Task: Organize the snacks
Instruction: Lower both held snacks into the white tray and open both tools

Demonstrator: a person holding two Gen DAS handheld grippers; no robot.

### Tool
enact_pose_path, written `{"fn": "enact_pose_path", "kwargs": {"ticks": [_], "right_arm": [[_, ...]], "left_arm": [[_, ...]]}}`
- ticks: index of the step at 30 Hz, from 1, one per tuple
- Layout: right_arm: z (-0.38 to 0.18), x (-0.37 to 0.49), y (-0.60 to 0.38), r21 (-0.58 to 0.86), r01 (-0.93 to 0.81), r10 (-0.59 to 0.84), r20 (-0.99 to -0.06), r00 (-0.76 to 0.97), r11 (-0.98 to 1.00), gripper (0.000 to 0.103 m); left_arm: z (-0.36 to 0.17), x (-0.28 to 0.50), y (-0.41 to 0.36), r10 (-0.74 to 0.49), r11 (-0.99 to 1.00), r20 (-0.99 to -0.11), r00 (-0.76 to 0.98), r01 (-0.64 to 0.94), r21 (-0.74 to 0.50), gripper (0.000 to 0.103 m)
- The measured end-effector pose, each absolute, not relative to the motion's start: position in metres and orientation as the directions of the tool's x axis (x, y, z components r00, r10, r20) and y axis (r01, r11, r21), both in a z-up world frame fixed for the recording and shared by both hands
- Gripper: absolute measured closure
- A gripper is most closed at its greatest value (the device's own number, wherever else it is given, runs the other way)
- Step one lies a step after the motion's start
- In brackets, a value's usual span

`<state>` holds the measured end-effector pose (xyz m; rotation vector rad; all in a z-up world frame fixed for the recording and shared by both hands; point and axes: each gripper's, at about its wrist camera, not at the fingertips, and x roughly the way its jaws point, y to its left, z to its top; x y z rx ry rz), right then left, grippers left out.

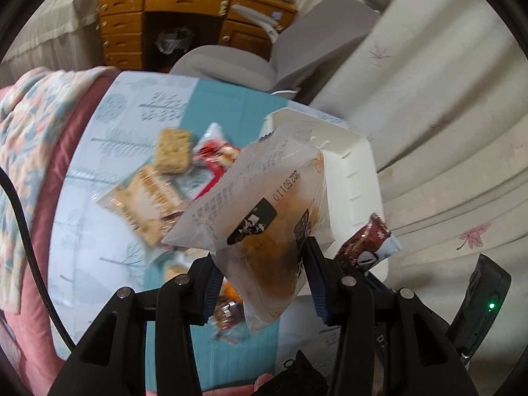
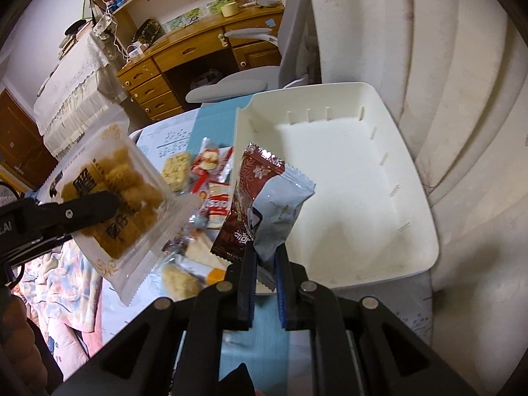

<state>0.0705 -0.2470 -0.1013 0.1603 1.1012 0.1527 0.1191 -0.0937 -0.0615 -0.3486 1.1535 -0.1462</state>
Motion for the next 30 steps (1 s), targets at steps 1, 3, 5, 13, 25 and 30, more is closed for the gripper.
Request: {"fn": "enact_pose_path", "kwargs": {"ticks": [1, 3, 5, 13, 25, 30], "right_arm": [[-0.102, 0.071, -0.253, 0.206, -0.045, 0.205, -0.872, 0.444, 0.977, 0.093], [-0.103, 0.072, -0.260, 0.213, -0.048, 0.212, -0.871, 0.444, 0.976, 0.093], [-0.104, 0.074, -0.269, 0.220, -0.052, 0.220, -0.867, 0.446, 0.974, 0.093], [-0.108, 0.080, -0.287, 0.245, -0.054, 0.243, -0.861, 0.447, 0.968, 0.090], [-0.117, 0.085, -0.288, 0.296, -0.024, 0.280, -0.870, 0.405, 0.955, 0.068], [-0.119, 0.083, -0.282, 0.310, -0.005, 0.286, -0.872, 0.397, 0.951, 0.064]], "left_arm": [[-0.061, 0.120, -0.101, -0.293, 0.938, -0.865, 0.408, -0.055, -0.343, 0.058], [-0.061, 0.124, -0.116, -0.303, 0.937, -0.861, 0.409, -0.034, -0.346, 0.058], [-0.062, 0.128, -0.128, -0.311, 0.938, -0.858, 0.409, -0.016, -0.347, 0.058], [-0.063, 0.136, -0.157, -0.346, 0.930, -0.845, 0.407, 0.026, -0.367, 0.056], [-0.066, 0.137, -0.146, -0.317, 0.936, -0.858, 0.403, -0.011, -0.351, 0.042], [-0.065, 0.132, -0.130, -0.283, 0.946, -0.868, 0.409, -0.030, -0.322, 0.042]]}}
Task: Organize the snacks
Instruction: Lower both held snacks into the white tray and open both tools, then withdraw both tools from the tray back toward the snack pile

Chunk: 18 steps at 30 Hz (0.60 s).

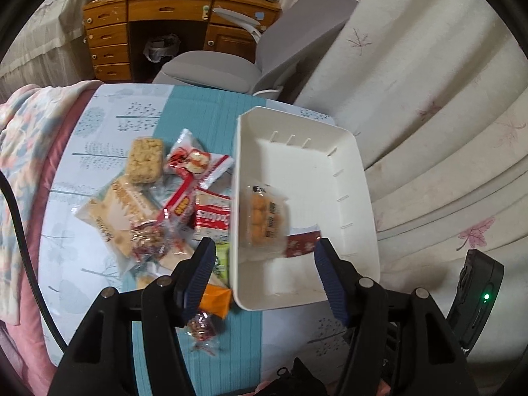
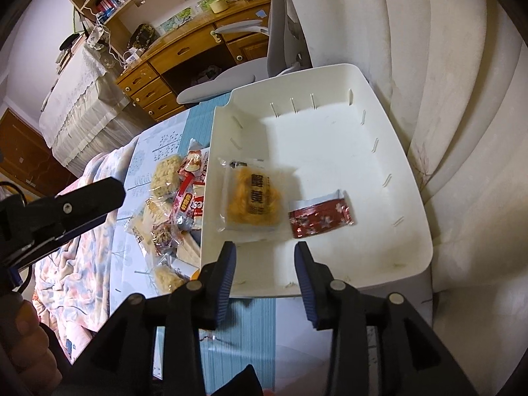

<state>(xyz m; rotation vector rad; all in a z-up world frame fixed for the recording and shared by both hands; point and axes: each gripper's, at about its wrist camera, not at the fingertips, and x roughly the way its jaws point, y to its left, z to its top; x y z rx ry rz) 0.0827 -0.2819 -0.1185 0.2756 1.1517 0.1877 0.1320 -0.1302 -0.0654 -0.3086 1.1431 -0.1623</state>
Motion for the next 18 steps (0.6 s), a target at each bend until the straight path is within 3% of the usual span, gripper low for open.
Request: {"fn": "enact_pose_path", "kwargs": {"ticks": [10, 13, 18], "right_arm": [[-0.116, 0.076, -0.256, 0.327, 0.048, 0.282, -0.874, 0.396, 0.944, 0.063], [-0.115, 0.072, -0.244, 0.337, 0.071, 0.283, -0.873, 0.397, 0.939, 0.063], [-0.115, 0.063, -0.220, 0.350, 0.121, 0.275, -0.872, 0.405, 0.929, 0.063]], "left_arm": [[-0.061, 0.115, -0.085, -0.301, 0.942, -0.860, 0.412, -0.009, -0.334, 0.041], [-0.060, 0.110, -0.065, -0.323, 0.935, -0.852, 0.411, -0.002, -0.356, 0.034], [-0.057, 0.102, -0.030, -0.342, 0.931, -0.846, 0.408, 0.022, -0.365, 0.034]]}}
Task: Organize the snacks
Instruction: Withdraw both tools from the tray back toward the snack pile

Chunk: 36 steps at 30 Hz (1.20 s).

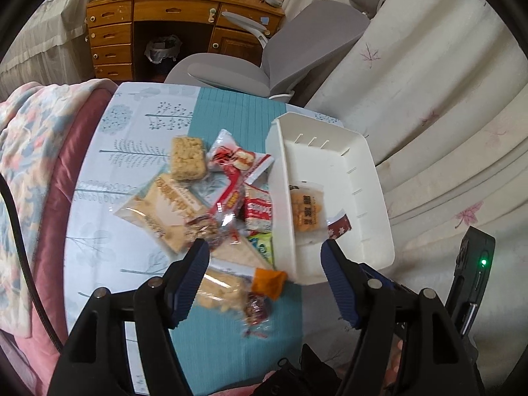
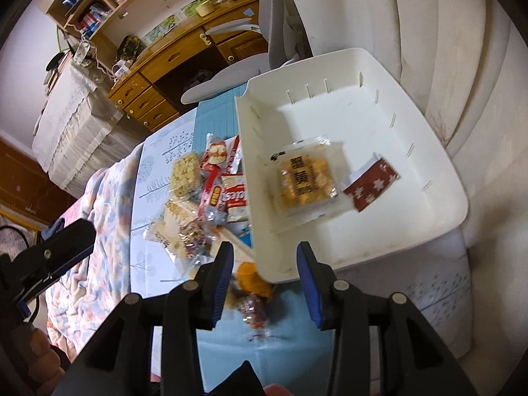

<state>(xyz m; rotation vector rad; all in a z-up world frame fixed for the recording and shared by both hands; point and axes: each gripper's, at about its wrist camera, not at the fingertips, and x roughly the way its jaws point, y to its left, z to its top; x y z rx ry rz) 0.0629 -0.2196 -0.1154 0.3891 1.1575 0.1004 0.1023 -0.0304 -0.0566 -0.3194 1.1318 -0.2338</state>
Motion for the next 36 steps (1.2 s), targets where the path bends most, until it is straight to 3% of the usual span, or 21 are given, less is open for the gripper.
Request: {"fn": "enact_pose_path", "kwargs": {"ticks": [7, 10, 17, 21, 36], "right_arm": [[-0.121, 0.047, -0.178, 0.371, 0.196, 0.269, -0.873, 0.407, 0.908, 0.062], [-0.124, 0.040, -0.162, 0.379, 0.226, 0.264, -0.871, 0.413, 0.897, 0.055], [-0.136, 0.026, -0.127, 0.402, 0.309, 0.246, -0.864, 0.439, 0.862, 0.055], [-0.142, 0.020, -0.112, 0.407, 0.349, 0.226, -0.861, 0.456, 0.844, 0.055], [-0.162, -0.006, -0.102, 0.329, 0.425, 0.140, -0.898, 0.418, 0.843, 0.046]], "left_arm": [[-0.057, 0.096, 0.016, -0.351, 0.933, -0.856, 0.378, 0.063, -0.355, 0.031], [-0.059, 0.094, 0.035, -0.352, 0.934, -0.861, 0.366, 0.083, -0.347, 0.029], [-0.059, 0.094, 0.072, -0.349, 0.936, -0.875, 0.335, 0.164, -0.311, 0.028], [-0.060, 0.096, 0.087, -0.334, 0.937, -0.884, 0.327, 0.213, -0.275, 0.022], [-0.100, 0.132, 0.065, -0.288, 0.897, -0.935, 0.209, 0.402, -0.186, 0.019]]}}
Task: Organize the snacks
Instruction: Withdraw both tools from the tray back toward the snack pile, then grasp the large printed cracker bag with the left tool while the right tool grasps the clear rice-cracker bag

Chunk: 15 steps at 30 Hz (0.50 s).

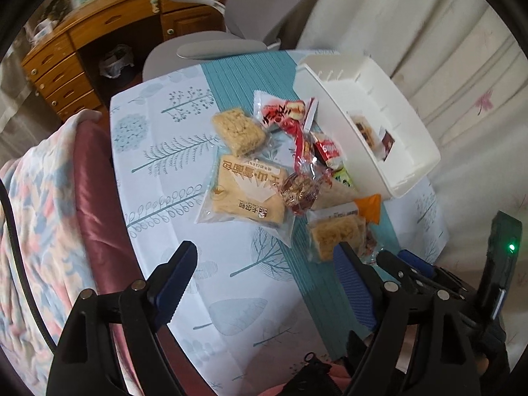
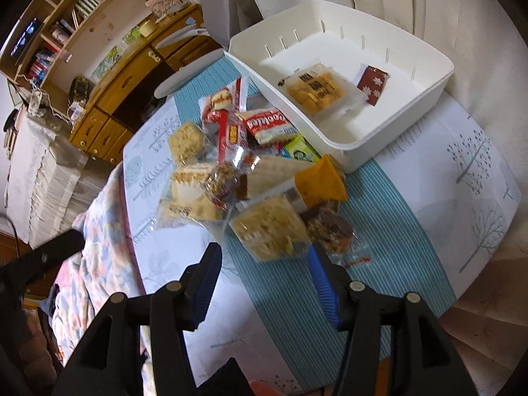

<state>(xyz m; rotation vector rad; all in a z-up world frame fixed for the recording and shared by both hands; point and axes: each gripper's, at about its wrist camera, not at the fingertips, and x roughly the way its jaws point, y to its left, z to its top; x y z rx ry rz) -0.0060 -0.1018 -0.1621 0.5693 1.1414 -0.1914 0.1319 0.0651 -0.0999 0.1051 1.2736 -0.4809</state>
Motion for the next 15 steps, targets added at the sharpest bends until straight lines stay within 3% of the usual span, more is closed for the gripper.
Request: {"fn": "enact_pose_path", "kwargs": {"ticks": [7, 15], "right_arm": [[-0.178, -0.001, -0.096, 0.325, 0.351, 0.174, -0.901, 0.397, 0.878, 0.035], [-0.198, 0.015, -0.079, 0.212, 0.210, 0.129, -0.927, 0.352, 0.954, 0.032]], "left_arm": [[-0.132, 0.157, 0.046, -0.223, 0.899, -0.959, 0.173, 0.417, -0.134, 0.015], [-0.184, 0.191, 0.023, -0.130, 0.896, -0.986, 0.102, 0.437, -0.073, 0.014]]}}
